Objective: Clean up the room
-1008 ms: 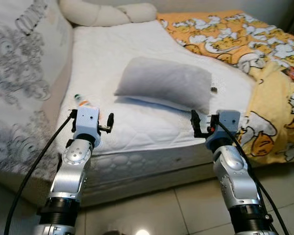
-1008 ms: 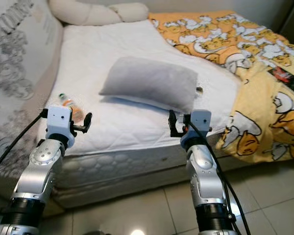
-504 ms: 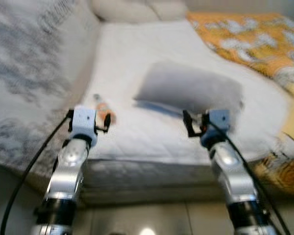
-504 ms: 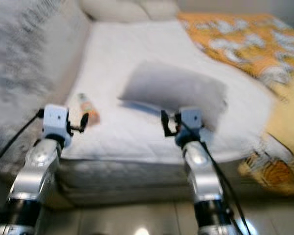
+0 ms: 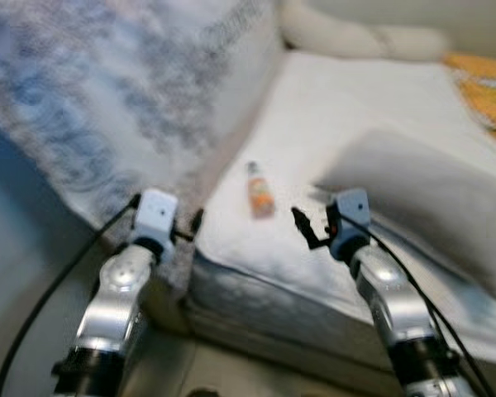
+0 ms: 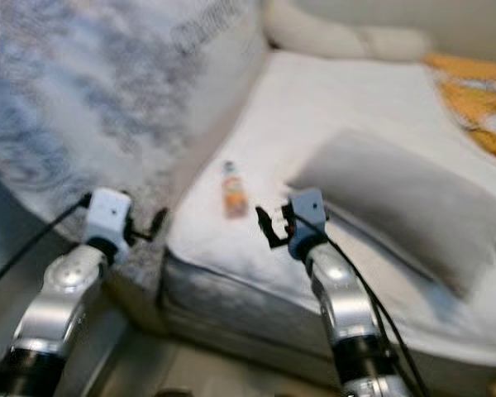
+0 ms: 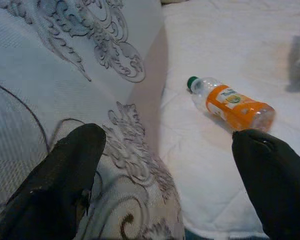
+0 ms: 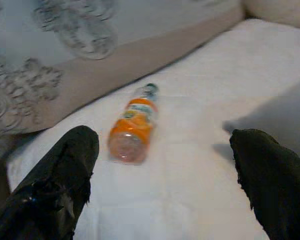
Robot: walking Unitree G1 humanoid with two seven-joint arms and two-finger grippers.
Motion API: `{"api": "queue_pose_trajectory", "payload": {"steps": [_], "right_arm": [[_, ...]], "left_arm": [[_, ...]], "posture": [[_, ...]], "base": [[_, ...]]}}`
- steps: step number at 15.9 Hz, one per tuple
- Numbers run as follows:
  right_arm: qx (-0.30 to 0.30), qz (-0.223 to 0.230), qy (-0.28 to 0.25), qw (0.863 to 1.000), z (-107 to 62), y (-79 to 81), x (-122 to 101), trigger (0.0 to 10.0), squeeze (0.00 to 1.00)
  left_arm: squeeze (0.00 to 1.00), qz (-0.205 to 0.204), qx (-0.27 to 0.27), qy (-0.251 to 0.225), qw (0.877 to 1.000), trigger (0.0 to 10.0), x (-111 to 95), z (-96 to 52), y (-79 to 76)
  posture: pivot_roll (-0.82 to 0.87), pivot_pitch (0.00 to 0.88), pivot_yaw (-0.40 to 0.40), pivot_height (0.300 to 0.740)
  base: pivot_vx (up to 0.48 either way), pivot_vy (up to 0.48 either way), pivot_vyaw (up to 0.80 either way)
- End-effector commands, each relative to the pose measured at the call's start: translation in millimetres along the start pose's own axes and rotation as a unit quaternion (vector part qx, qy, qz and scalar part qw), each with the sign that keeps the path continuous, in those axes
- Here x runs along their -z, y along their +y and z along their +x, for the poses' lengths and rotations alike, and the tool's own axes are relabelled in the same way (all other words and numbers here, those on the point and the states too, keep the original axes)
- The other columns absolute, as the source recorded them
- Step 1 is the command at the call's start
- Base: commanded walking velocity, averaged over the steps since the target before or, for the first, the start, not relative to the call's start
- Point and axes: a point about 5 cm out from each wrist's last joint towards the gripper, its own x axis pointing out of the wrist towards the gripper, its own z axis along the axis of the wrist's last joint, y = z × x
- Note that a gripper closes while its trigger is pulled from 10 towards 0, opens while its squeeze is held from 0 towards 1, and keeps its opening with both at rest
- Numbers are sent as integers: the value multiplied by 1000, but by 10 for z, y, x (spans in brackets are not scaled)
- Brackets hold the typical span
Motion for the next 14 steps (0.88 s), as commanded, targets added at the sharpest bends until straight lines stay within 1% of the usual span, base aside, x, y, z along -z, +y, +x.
{"api": "queue_pose_trajectory", "payload": {"steps": [1, 4, 5, 6, 8, 10, 11, 13, 14], "right_arm": [[-9, 3, 0, 1000, 17, 8, -22, 10000, 635], [-14, -13, 5, 1000, 37, 15, -27, 10000, 631], [-9, -30, 7, 999, 46, 10, -31, 10000, 596], [3, -35, 13, 999, 59, -13, -23, 10000, 0], [17, -24, 19, 999, 74, -47, -11, 10000, 0], [37, -19, 26, 999, 86, -68, -8, 10000, 0], [40, -18, 24, 999, 83, -68, -10, 10000, 0], [56, 3, 13, 998, 29, -50, 2, 10000, 0], [53, -1, 8, 999, 13, -32, -1, 10000, 0]], "left_arm": [[918, 9, 19, -3, 1000, 10000, -31, -7, -32], [914, 14, 53, 2, 998, 10000, -29, -38, -85], [898, 16, 63, 3, 998, 10000, -21, -54, -104], [882, 14, 70, 6, 997, 10000, -11, -69, -122], [882, 13, 72, 11, 997, 10000, 6, -86, -143], [886, 6, 42, 3, 999, 10000, 2, -82, -97], [886, 4, 39, 3, 999, 10000, 2, -85, -90], [886, -9, -7, 8, 1000, 10000, 18, -87, 20], [886, -11, -18, 8, 1000, 10000, 16, -84, 49]], "posture": [[51, 0, -1, 740], [50, 0, 0, 740], [50, 0, -2, 740], [51, 0, -5, 740], [55, 0, -15, 740], [57, 0, -24, 740], [58, 0, -26, 740], [54, 0, -23, 740], [50, 0, -19, 740]], "base": [[0, 0, 800], [0, 0, 800], [0, 0, 800], [0, 0, 0], [0, 0, 0], [0, 0, 0], [0, 0, 0], [0, 0, 0], [0, 0, 0]]}}
